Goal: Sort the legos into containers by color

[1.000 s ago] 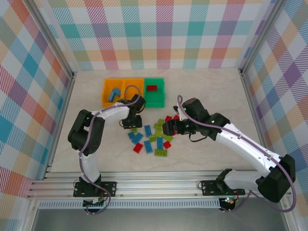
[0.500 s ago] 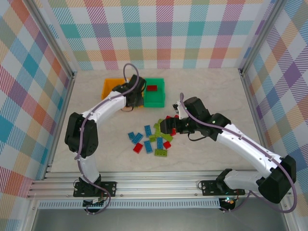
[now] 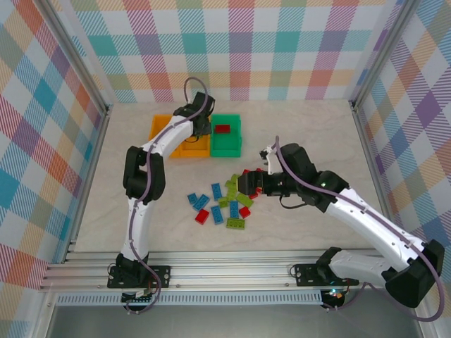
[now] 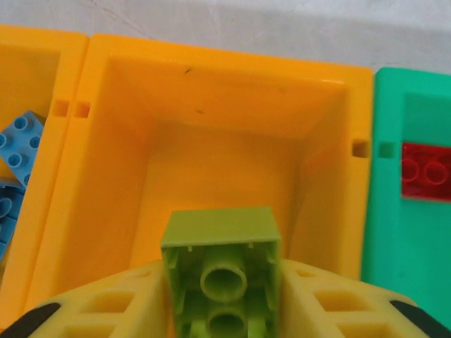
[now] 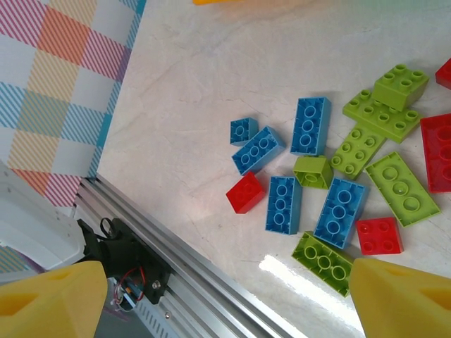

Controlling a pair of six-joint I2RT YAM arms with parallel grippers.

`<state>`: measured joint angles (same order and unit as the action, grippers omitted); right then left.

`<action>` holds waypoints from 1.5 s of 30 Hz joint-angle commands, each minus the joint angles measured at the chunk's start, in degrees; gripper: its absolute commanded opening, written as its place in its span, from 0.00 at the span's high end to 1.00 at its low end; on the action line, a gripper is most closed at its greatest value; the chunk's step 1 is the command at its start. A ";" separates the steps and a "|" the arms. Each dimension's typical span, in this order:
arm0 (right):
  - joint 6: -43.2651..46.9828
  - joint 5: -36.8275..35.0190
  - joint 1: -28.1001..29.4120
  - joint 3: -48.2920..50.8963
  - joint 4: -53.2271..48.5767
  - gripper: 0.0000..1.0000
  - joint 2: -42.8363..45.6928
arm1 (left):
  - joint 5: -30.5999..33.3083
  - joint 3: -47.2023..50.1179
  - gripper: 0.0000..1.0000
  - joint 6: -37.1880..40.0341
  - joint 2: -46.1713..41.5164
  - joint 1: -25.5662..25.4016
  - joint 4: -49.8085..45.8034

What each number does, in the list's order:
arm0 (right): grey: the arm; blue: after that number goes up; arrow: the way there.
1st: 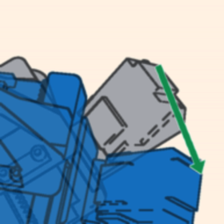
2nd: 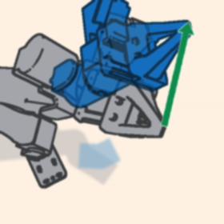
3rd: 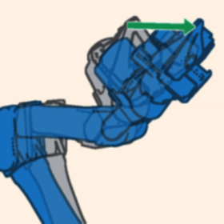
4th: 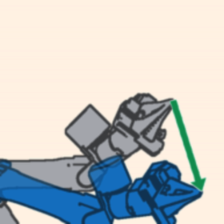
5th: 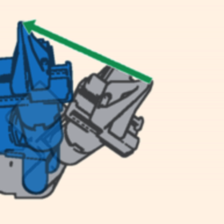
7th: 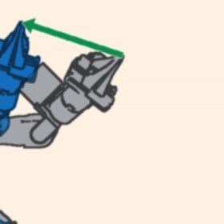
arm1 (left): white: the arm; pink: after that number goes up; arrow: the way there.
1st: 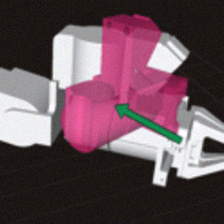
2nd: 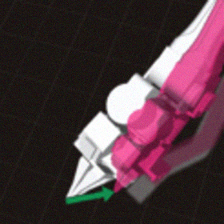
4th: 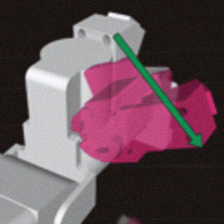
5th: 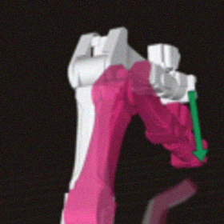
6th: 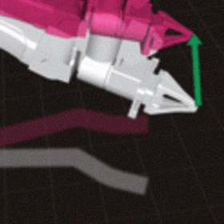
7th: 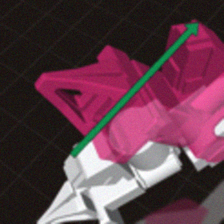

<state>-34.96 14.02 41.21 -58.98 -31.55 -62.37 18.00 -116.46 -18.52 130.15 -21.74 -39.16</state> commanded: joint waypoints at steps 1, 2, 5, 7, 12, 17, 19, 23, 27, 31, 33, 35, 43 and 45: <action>-1.55 0.65 -0.09 1.67 1.36 0.10 0.59 | -2.51 -2.50 0.55 -0.06 -2.43 0.64 -0.44; -1.59 0.73 -0.17 1.76 1.64 0.10 0.35 | -3.18 -2.44 0.53 -0.11 -2.93 0.64 -0.56; -1.53 0.81 -0.09 1.54 1.95 0.10 -0.61 | -4.85 -0.98 0.53 -0.58 -5.50 0.64 -1.01; -1.20 1.00 -0.09 1.29 2.03 0.10 -1.15 | -6.38 1.65 0.55 -1.85 -8.87 0.64 -1.20; 0.56 -0.69 -0.08 1.15 0.61 0.09 -3.17 | -11.48 19.75 0.55 -10.09 -26.20 0.14 2.18; 1.74 -1.00 -0.15 0.97 0.59 0.09 -5.48 | -8.74 42.87 0.55 -18.35 -46.54 -3.70 4.24; 2.07 -0.42 -0.16 0.72 1.29 0.09 -6.55 | -8.00 50.03 0.55 -22.51 -52.45 -5.12 2.67; 2.51 0.37 -0.14 -0.24 1.37 0.08 -8.83 | -9.96 61.23 0.50 -31.04 -58.74 -5.84 2.58; 2.40 0.92 -0.12 -0.70 1.05 0.08 -9.74 | -15.43 66.03 0.40 -32.36 -56.70 -6.10 7.22; 2.01 0.75 -0.16 -0.43 0.67 0.08 -9.27 | -15.07 64.58 0.37 -30.88 -48.91 -7.72 7.53; 1.95 0.57 -0.17 -0.44 0.16 0.08 -8.84 | -13.97 64.25 0.36 -30.40 -46.21 -8.47 9.33; 1.74 0.26 -0.10 -0.26 -0.04 0.08 -8.27 | -13.27 64.29 0.35 -30.16 -44.10 -8.59 11.35; 1.30 -1.36 -0.13 0.09 -0.80 0.08 -6.89 | -14.38 62.17 0.43 -28.51 -36.64 -8.59 10.75; 1.13 -1.54 -0.10 0.09 -0.79 0.08 -6.98 | -14.80 61.96 0.48 -28.38 -35.81 -8.59 9.62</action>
<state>-33.67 13.34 41.21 -57.76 -31.35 -70.32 3.84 -52.88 -47.75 93.25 -29.93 -28.40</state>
